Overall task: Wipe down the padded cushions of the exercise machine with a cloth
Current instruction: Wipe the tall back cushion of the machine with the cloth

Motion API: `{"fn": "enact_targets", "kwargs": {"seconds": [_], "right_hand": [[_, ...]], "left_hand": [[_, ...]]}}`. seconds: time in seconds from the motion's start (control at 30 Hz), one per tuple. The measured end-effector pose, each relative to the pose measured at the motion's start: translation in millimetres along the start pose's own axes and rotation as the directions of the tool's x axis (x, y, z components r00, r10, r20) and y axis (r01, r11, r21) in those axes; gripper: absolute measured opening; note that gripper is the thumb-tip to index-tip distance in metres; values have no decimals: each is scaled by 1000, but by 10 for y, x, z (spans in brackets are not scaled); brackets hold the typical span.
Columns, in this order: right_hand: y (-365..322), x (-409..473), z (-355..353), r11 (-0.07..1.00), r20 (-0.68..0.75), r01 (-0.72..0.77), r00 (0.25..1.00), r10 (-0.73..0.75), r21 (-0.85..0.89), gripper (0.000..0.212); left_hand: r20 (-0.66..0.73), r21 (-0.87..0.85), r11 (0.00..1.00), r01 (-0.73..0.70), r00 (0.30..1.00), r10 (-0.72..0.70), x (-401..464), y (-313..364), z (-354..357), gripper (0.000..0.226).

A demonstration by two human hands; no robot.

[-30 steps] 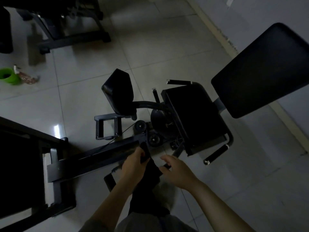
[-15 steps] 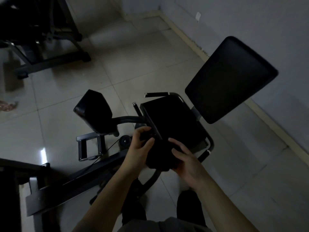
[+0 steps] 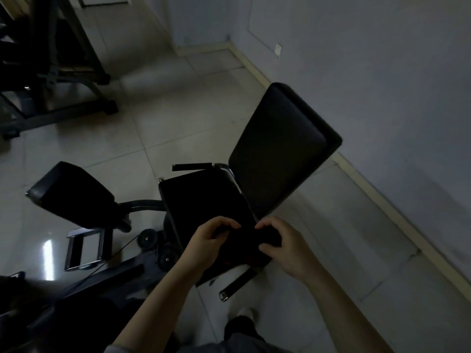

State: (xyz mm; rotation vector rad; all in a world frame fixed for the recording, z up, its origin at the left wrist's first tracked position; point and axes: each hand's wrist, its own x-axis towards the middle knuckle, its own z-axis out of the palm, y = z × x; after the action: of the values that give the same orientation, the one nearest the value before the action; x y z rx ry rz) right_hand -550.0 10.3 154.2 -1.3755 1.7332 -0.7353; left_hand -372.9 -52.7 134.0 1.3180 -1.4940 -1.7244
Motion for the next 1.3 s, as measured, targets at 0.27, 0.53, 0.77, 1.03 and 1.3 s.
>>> {"fn": "enact_targets", "kwargs": {"seconds": [0.27,0.53,0.77,1.03,1.3], "right_hand": [[75,124,-431,908,-190,63,970,-153,-414,15],[-65,158,-559,901,-286,-48,954,-86,-431,14],[-160,275,-652,905,-321,-145,947,9,-401,6],[-159,312,-1111,896,-695,-275,717,-51,-349,12],[-318,1261,-1774,954,-868,-36,428,-253,-296,47]], "left_hand": [[-34,-34,991,127,991,-128,165,99,357,24],[-107,332,918,-219,958,267,423,294,355,31],[-44,510,797,-323,916,399,648,240,200,21],[256,160,910,-383,906,337,1015,649,590,17],[153,-285,916,-284,929,336,1884,1527,988,14]]}}
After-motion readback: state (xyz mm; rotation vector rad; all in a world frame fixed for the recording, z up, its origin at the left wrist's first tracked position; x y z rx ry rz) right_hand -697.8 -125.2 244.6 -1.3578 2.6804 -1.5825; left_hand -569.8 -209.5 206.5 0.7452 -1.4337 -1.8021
